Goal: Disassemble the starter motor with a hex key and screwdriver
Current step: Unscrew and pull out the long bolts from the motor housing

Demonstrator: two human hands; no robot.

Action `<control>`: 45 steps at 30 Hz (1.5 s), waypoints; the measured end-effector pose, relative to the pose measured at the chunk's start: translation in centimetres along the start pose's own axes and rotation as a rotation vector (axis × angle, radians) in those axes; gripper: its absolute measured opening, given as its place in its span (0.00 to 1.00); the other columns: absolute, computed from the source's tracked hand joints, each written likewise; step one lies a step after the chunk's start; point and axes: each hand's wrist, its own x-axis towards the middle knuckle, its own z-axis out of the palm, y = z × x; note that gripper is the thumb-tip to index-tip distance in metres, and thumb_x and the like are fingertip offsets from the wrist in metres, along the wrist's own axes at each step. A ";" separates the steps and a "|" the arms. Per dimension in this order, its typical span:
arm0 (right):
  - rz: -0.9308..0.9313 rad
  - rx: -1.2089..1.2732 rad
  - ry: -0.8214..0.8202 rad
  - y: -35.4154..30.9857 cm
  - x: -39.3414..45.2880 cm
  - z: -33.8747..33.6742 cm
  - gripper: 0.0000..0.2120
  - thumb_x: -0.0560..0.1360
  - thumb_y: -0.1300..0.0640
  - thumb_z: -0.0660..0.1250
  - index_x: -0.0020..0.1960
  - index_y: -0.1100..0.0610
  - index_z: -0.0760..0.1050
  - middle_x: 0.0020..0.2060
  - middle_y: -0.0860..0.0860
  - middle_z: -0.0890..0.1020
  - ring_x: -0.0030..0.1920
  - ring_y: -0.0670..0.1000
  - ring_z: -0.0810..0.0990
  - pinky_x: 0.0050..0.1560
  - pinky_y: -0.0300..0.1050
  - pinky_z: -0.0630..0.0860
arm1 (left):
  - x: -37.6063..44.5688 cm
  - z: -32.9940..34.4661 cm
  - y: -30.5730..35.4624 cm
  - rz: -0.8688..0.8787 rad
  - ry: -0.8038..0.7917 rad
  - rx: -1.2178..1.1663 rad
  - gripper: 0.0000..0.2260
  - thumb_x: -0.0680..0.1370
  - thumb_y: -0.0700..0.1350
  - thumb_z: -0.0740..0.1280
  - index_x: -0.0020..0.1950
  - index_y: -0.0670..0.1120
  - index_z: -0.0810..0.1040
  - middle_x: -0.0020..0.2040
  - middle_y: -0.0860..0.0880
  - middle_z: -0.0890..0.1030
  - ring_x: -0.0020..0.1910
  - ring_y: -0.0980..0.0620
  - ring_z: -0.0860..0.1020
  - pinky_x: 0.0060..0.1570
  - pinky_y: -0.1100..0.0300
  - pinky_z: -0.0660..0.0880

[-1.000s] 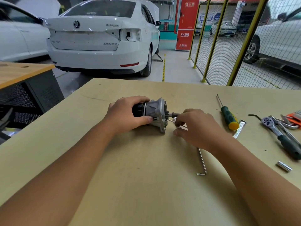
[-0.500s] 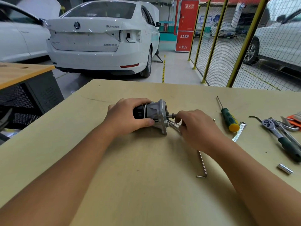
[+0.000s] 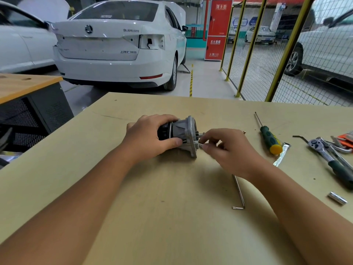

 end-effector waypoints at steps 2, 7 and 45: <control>0.006 0.019 0.018 0.2 0.1 0.1 0.04 0.77 0.61 0.72 0.49 0.53 0.84 0.38 0.50 0.81 0.33 0.46 0.74 0.39 0.43 0.72 | 0.0 0.0 0.1 -0.005 0.010 0.009 0.29 0.65 0.73 0.67 0.66 0.69 0.72 0.57 0.63 0.80 0.60 0.52 0.74 0.59 0.47 0.66; 0.063 0.070 0.139 0.7 0.2 0.4 0.02 0.76 0.54 0.72 0.45 0.50 0.83 0.30 0.53 0.78 0.32 0.55 0.75 0.35 0.53 0.76 | 0.1 0.5 0.5 -0.028 0.045 0.042 0.30 0.64 0.76 0.70 0.62 0.66 0.74 0.56 0.63 0.80 0.59 0.52 0.73 0.56 0.49 0.63; 0.123 0.101 0.137 0.5 1.7 2.4 0.10 0.78 0.50 0.70 0.40 0.54 0.81 0.35 0.51 0.83 0.41 0.52 0.80 0.45 0.52 0.77 | 0.4 -0.1 0.3 0.021 -0.064 0.122 0.34 0.65 0.76 0.65 0.69 0.68 0.69 0.59 0.62 0.77 0.63 0.49 0.71 0.59 0.44 0.67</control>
